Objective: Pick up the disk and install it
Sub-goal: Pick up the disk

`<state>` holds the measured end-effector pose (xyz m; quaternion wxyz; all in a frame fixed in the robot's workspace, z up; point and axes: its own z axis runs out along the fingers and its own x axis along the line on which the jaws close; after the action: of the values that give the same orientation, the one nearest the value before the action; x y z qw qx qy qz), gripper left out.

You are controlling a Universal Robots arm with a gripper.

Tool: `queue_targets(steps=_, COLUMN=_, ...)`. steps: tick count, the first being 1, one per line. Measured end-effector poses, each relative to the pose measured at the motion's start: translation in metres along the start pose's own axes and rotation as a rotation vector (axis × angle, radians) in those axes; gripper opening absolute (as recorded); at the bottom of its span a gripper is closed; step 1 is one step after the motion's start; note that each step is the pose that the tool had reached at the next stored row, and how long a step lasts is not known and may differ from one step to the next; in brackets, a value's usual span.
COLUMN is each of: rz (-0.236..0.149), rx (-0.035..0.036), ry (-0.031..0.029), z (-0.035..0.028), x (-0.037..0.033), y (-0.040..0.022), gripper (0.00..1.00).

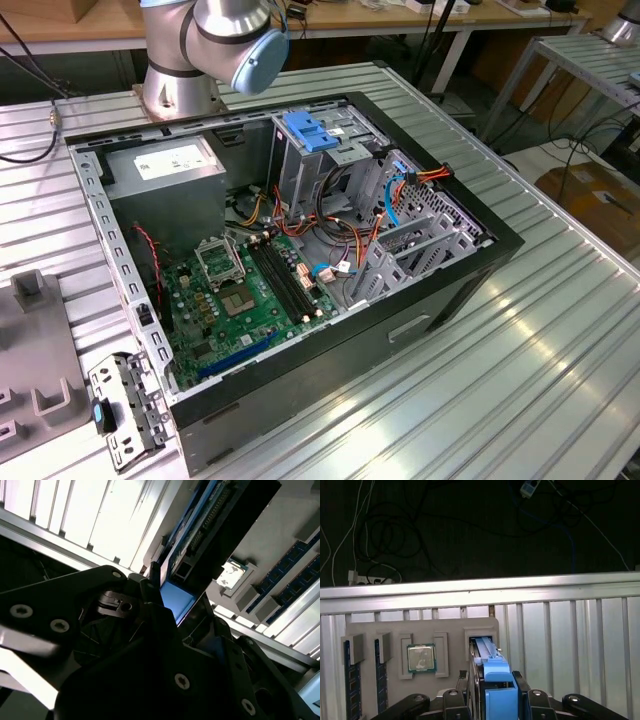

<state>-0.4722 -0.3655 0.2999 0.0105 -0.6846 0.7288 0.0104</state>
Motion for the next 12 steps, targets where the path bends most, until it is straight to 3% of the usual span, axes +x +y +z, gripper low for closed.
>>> queue_targets(steps=3, rz=0.000, rx=0.0000, ry=0.0000, z=0.0026, x=0.0000, y=0.0000, gripper=0.47)
queue_targets(steps=4, rz=0.000, rx=-0.0001, ry=0.0000, z=0.0027, x=0.0000, y=0.0000, gripper=0.39)
queue_targets(steps=5, rz=0.000, rx=-0.0001, ry=0.0000, z=0.0028, x=0.0000, y=0.0000, gripper=0.37)
queue_targets(steps=12, rz=-0.005, rx=-0.0002, ry=0.0000, z=0.0029, x=0.0000, y=0.0000, gripper=0.37)
